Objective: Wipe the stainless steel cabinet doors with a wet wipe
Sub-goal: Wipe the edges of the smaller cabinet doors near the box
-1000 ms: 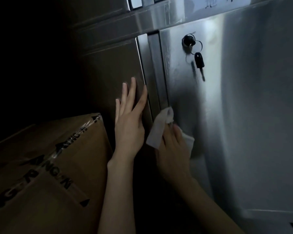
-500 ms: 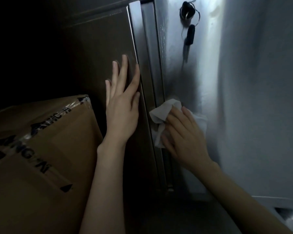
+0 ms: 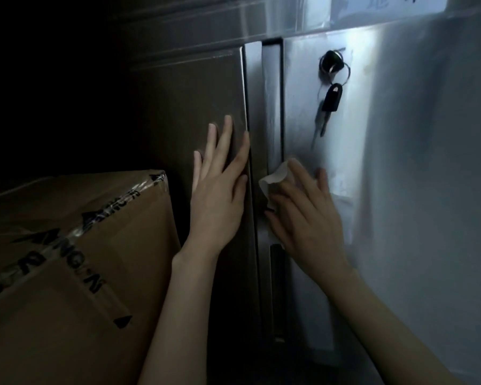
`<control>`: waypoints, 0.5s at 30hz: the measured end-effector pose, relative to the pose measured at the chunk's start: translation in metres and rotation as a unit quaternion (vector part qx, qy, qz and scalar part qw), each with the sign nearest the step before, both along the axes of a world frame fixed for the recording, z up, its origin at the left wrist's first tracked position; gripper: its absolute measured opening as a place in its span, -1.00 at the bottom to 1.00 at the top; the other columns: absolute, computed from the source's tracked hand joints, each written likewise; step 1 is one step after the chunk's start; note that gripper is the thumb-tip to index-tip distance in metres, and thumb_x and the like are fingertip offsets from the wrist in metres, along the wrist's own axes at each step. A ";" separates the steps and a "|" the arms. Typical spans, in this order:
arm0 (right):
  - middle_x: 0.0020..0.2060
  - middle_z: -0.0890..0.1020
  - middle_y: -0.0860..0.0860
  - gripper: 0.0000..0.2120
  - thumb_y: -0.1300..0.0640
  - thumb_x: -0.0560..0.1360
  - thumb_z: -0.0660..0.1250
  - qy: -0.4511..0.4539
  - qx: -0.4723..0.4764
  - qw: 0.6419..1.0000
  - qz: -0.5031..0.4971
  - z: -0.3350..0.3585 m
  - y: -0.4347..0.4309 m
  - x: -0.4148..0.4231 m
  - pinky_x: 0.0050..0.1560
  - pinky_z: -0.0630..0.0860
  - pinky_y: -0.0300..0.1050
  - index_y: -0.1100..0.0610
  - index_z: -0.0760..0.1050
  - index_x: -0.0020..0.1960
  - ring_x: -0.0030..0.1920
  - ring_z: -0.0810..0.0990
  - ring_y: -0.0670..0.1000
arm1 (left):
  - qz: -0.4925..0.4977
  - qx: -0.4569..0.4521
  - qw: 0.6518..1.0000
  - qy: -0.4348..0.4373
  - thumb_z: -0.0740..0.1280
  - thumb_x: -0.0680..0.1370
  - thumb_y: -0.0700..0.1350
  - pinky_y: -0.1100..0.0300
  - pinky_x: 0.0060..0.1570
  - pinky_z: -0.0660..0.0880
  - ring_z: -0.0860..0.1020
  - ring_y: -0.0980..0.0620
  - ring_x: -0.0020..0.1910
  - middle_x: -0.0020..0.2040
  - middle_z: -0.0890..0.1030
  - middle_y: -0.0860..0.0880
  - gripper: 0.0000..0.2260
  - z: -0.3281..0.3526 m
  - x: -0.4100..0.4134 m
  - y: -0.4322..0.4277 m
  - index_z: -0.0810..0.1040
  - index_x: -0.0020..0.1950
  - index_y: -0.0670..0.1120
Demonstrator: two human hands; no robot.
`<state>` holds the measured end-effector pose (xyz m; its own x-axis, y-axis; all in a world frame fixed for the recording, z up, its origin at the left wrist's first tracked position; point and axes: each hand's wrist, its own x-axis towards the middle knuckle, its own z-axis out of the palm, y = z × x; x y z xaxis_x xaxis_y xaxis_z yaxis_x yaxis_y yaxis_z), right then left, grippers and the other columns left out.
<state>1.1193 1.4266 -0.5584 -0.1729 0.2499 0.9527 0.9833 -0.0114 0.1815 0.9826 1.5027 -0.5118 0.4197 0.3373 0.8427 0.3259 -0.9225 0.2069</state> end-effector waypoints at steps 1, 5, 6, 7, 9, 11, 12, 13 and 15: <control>0.15 0.58 0.21 -0.76 0.25 0.47 0.36 0.004 0.007 1.000 0.013 0.004 0.002 0.000 0.44 0.11 0.14 0.32 0.55 0.10 0.38 0.30 0.14 | 0.001 0.002 1.000 0.000 0.22 0.59 -0.36 0.12 0.47 -0.29 -0.29 0.23 0.50 0.53 -0.15 0.19 -0.36 -0.001 0.000 0.000 0.05 0.51 0.13; 0.31 0.42 0.22 -0.52 0.36 0.42 0.38 -0.005 0.023 0.999 0.039 0.014 0.004 0.001 0.44 0.12 0.03 0.32 0.38 0.32 0.36 0.31 0.13 | -0.002 0.003 1.000 -0.007 0.22 0.58 -0.37 0.09 0.48 -0.26 -0.26 0.19 0.52 0.53 -0.14 0.18 -0.36 -0.001 0.000 0.000 0.05 0.50 0.13; 0.33 0.36 0.19 -0.51 0.38 0.43 0.36 -0.017 0.023 0.999 0.032 0.015 0.003 0.002 0.43 0.14 0.02 0.32 0.36 0.34 0.37 0.30 0.13 | -0.004 0.003 1.000 -0.008 0.22 0.58 -0.37 0.09 0.48 -0.26 -0.26 0.19 0.52 0.53 -0.14 0.18 -0.36 0.000 0.000 0.000 0.05 0.50 0.13; 0.35 0.32 0.17 -0.51 0.38 0.44 0.33 -0.027 0.021 0.999 0.018 0.018 0.004 0.002 0.42 0.15 0.02 0.32 0.33 0.35 0.39 0.29 0.13 | -0.004 0.003 1.000 -0.008 0.22 0.58 -0.37 0.10 0.48 -0.26 -0.27 0.20 0.52 0.53 -0.14 0.19 -0.36 0.000 0.000 0.000 0.05 0.50 0.13; 0.39 0.29 0.17 -0.52 0.35 0.48 0.28 -0.043 0.019 0.999 -0.025 0.025 0.005 0.002 0.44 0.14 0.03 0.31 0.29 0.38 0.42 0.27 0.15 | -0.003 0.002 1.000 -0.009 0.21 0.58 -0.37 0.12 0.47 -0.27 -0.28 0.22 0.51 0.53 -0.14 0.20 -0.36 -0.001 0.001 -0.001 0.04 0.49 0.14; 0.42 0.29 0.19 -0.53 0.28 0.54 0.22 -0.053 0.020 0.995 -0.082 0.038 0.010 0.003 0.46 0.09 0.04 0.32 0.26 0.42 0.44 0.23 0.16 | -0.003 0.006 1.000 -0.008 0.21 0.58 -0.38 0.13 0.47 -0.28 -0.29 0.22 0.50 0.53 -0.14 0.19 -0.35 -0.002 0.002 -0.001 0.05 0.50 0.14; 0.44 0.28 0.19 -0.54 0.24 0.56 0.17 -0.059 0.021 0.992 -0.109 0.043 0.013 0.004 0.46 0.06 0.05 0.32 0.24 0.44 0.46 0.21 0.15 | -0.003 0.008 1.000 -0.007 0.20 0.58 -0.39 0.13 0.47 -0.28 -0.28 0.21 0.51 0.53 -0.14 0.19 -0.35 -0.002 0.002 -0.001 0.06 0.50 0.13; 0.44 0.26 0.19 -0.54 0.22 0.57 0.13 -0.066 0.020 0.989 -0.129 0.045 0.014 0.005 0.47 0.03 0.05 0.31 0.22 0.45 0.46 0.20 0.14 | -0.003 0.008 1.000 -0.005 0.20 0.58 -0.39 0.12 0.48 -0.27 -0.28 0.21 0.51 0.53 -0.14 0.18 -0.36 -0.002 0.001 0.000 0.07 0.50 0.12; 0.46 0.24 0.17 -0.53 0.19 0.58 0.12 -0.080 0.005 0.986 -0.148 0.036 0.012 0.009 0.48 0.00 0.07 0.29 0.21 0.46 0.48 0.16 0.13 | -0.005 0.004 1.000 -0.004 0.19 0.57 -0.40 0.15 0.47 -0.29 -0.28 0.22 0.50 0.53 -0.15 0.19 -0.35 -0.001 0.000 0.000 0.07 0.50 0.13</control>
<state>1.1283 1.4383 -0.5223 -0.2417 0.3031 0.9218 0.8958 -0.2955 0.3320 0.9829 1.5026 -0.5129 0.4167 0.3264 0.8484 0.3160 -0.9271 0.2014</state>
